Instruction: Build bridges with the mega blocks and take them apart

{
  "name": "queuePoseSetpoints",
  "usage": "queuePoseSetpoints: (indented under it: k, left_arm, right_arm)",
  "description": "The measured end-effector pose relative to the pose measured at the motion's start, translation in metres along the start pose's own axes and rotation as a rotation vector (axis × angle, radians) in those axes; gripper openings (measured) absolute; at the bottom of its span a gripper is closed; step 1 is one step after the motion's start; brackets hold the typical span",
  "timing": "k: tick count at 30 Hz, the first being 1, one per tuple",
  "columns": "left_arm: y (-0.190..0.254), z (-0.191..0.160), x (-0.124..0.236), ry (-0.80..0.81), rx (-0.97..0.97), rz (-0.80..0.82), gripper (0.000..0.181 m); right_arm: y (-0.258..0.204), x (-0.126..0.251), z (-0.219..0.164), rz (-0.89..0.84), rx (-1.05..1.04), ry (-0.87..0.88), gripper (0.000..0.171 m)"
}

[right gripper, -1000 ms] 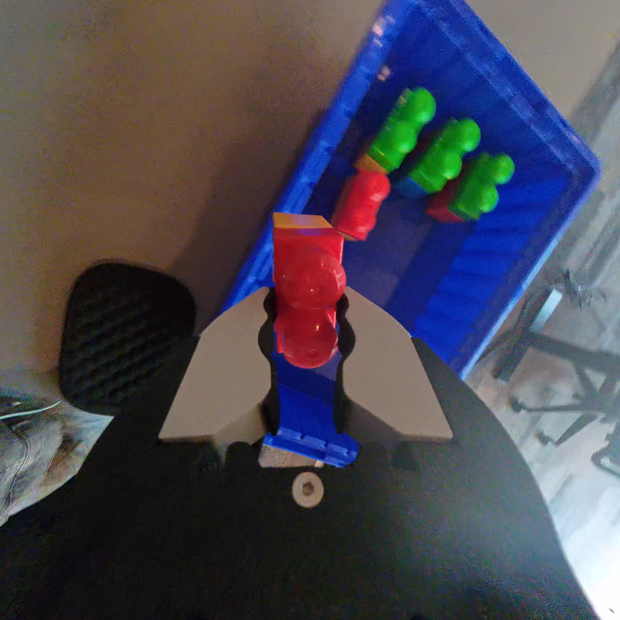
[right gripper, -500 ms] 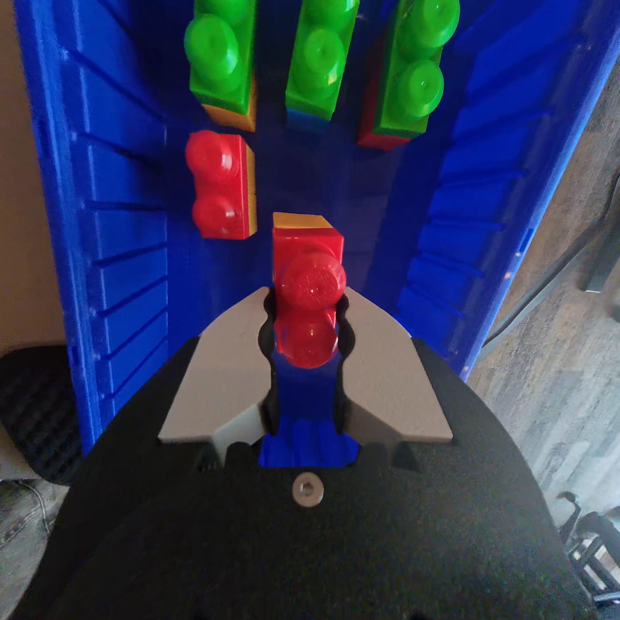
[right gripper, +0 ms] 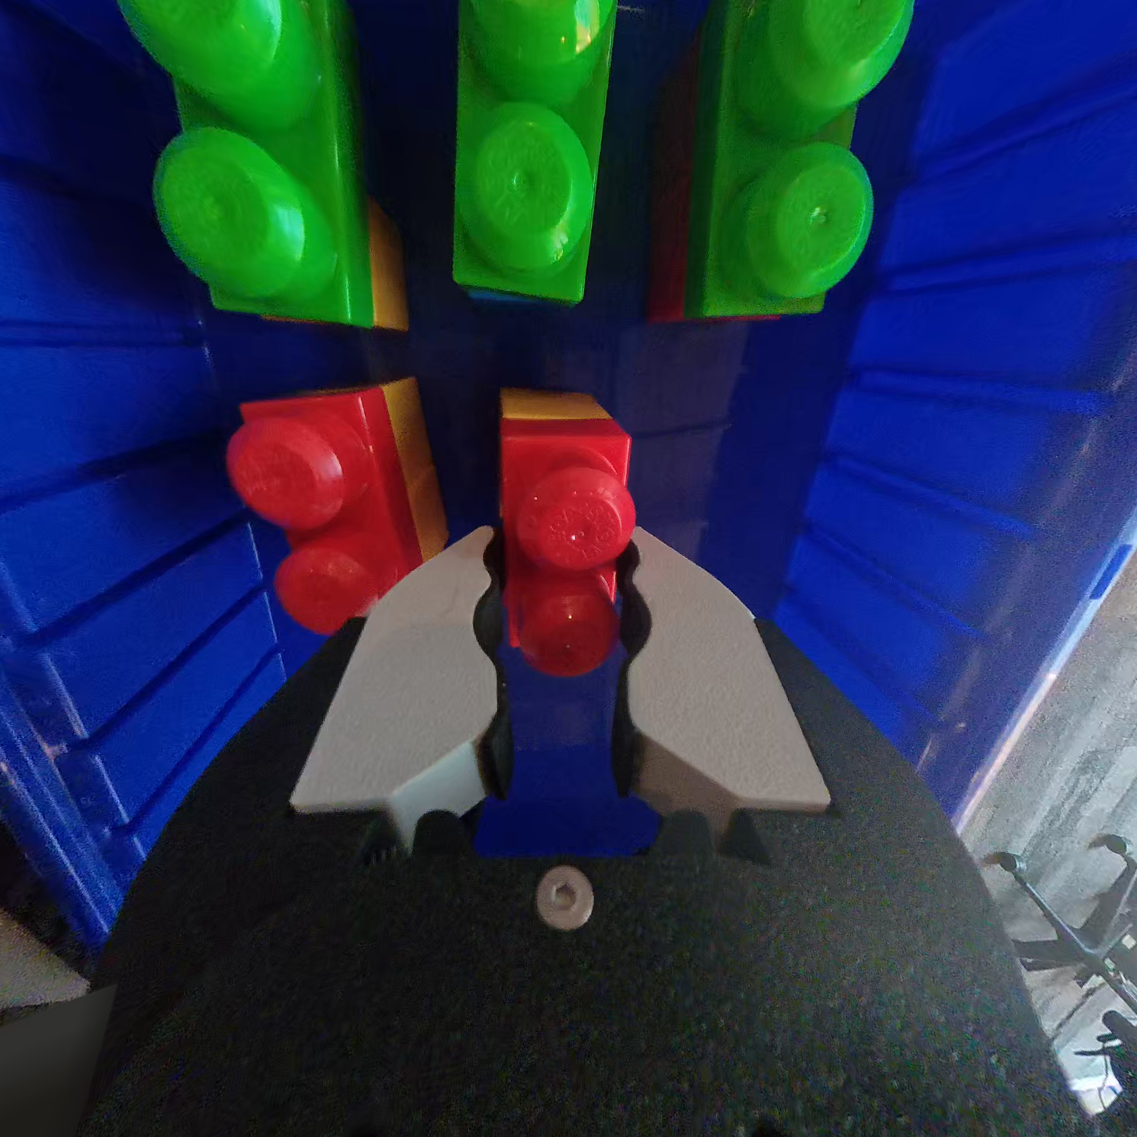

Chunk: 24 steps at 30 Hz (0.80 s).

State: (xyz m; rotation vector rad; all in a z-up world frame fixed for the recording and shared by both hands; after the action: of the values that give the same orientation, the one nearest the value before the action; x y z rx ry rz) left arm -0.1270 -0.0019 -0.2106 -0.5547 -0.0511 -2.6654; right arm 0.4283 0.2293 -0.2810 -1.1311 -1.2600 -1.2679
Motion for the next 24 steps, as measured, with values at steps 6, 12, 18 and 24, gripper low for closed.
queuePoseSetpoints:
  k: [6, 12, 18, 24]
  left_arm:
    - [-0.003, -0.003, 0.000, -0.005, 0.008, 0.003, 0.077]
    - [-0.003, -0.004, 0.001, -0.005, 0.012, 0.001, 0.077]
    - [-0.002, -0.003, 0.002, -0.001, 0.014, 0.001, 0.078]
    - [0.000, 0.006, 0.006, 0.046, 0.018, 0.004, 0.080]
  right_arm:
    - [-0.004, -0.010, 0.006, 0.005, -0.008, -0.010, 0.035]
    - [-0.005, -0.012, 0.010, -0.012, -0.017, -0.008, 0.035]
    - [-0.003, -0.005, 0.010, -0.032, -0.032, 0.013, 0.057]
    - [-0.001, 0.021, 0.005, -0.024, -0.036, 0.067, 0.060]
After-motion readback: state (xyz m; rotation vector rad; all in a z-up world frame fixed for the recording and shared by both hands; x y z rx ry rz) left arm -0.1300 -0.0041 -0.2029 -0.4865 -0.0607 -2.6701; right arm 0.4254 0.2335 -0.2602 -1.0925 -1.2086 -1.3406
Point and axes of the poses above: each gripper's, where its closed fingertips meet, x back along the fingers, z out of its top, y = z × x across the jaws, the point moved 1 cm from there along x, back along the fingers, and after that the axes turned 6 degrees about -y, right-handed, at the moved point
